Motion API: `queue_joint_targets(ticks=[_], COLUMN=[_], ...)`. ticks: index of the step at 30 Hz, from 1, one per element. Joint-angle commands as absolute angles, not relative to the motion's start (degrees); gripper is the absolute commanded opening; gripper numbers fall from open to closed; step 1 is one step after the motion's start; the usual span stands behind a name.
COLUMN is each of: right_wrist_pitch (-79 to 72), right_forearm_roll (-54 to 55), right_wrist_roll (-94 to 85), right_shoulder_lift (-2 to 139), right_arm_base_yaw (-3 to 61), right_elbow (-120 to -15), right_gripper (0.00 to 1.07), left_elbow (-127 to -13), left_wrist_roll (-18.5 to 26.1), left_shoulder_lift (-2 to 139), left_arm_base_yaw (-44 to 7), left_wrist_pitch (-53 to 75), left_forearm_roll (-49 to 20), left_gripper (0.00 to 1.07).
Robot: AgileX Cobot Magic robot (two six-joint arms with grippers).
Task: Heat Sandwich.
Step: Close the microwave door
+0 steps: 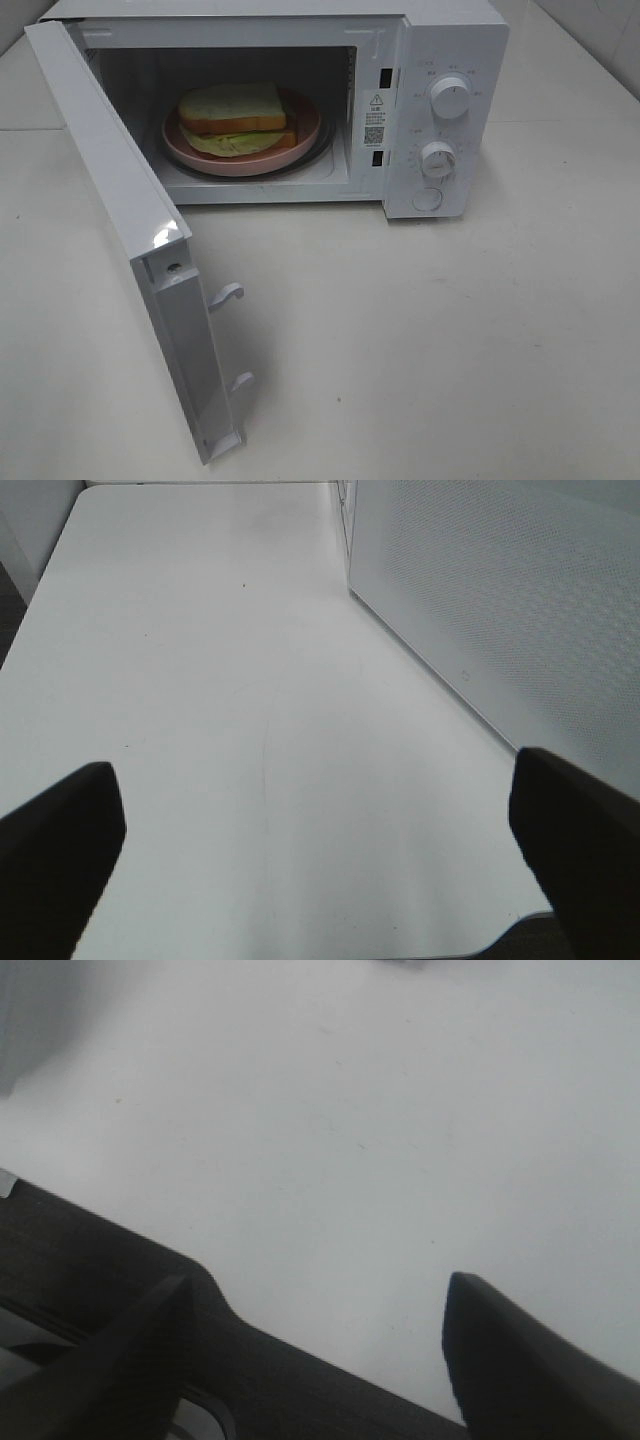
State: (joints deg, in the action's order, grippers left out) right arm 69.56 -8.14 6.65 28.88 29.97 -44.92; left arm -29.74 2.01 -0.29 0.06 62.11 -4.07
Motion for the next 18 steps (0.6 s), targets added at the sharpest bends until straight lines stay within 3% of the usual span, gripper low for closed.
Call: queue_joint_targets(ticks=[1, 9, 18], right_wrist_pitch=[70.99, 67.21, 64.11], right_forearm_roll=[-8.48, -8.37, -5.56], right_wrist_roll=[6.70, 5.44, 0.63], right_shoulder_lift=[27.56, 20.68, 11.86], right_arm_base_yaw=[25.67, 14.09, 7.73], right_elbow=[-43.20, -37.93, -33.46], right_gripper=[0.69, 0.69, 0.69], left_elbow=[-29.68, -29.68, -29.68], left_wrist_roll=[2.12, 2.12, 2.12], left_shoulder_lift=[-1.15, -1.15, -1.15], left_arm_base_yaw=[-0.11, -0.11, -0.11], left_wrist_pitch=[61.36, 61.36, 61.36], left_forearm_roll=[-4.30, -4.30, -4.30], left_gripper=[1.00, 1.00, 1.00])
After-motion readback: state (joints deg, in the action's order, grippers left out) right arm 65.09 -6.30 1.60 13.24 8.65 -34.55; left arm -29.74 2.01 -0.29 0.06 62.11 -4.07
